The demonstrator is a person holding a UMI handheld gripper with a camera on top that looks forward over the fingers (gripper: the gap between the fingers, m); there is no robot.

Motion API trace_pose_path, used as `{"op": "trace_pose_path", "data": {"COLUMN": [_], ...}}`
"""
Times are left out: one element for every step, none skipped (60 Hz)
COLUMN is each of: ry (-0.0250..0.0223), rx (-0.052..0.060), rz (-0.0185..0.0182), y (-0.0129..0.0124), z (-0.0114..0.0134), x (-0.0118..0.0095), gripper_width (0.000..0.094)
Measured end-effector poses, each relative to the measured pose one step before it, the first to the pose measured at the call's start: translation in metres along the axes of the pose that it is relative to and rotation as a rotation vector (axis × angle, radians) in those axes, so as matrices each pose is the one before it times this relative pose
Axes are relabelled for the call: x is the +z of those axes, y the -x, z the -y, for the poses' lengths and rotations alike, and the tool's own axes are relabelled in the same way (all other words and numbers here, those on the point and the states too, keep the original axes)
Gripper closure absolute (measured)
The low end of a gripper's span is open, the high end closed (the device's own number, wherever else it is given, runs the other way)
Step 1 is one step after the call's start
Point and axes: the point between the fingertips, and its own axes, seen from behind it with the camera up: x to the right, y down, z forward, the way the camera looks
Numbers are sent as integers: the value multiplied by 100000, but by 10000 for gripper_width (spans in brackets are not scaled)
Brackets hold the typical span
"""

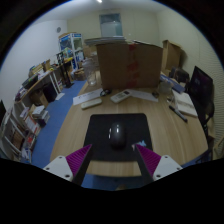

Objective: Arrange mouse

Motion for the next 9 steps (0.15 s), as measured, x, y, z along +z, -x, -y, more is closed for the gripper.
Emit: {"op": "trace_pose_path", "data": {"ry": [735,611,592,554,660,721,762,724,653], "rx": [671,680,741,724,690,596,530,511,438], "rz": [489,331,165,-144,-425,-559,-707,-797,-863], "y": [-50,-103,-211,-275,-363,-440,-508,-546,-592], "z": [-470,-492,-474,-474,-495,-558,-551,-619,-605], "x": [-797,-760,-538,-918,-715,-693,-630,-601,-539], "gripper_width": [84,84,83,85,86,90,90,86,83]}}
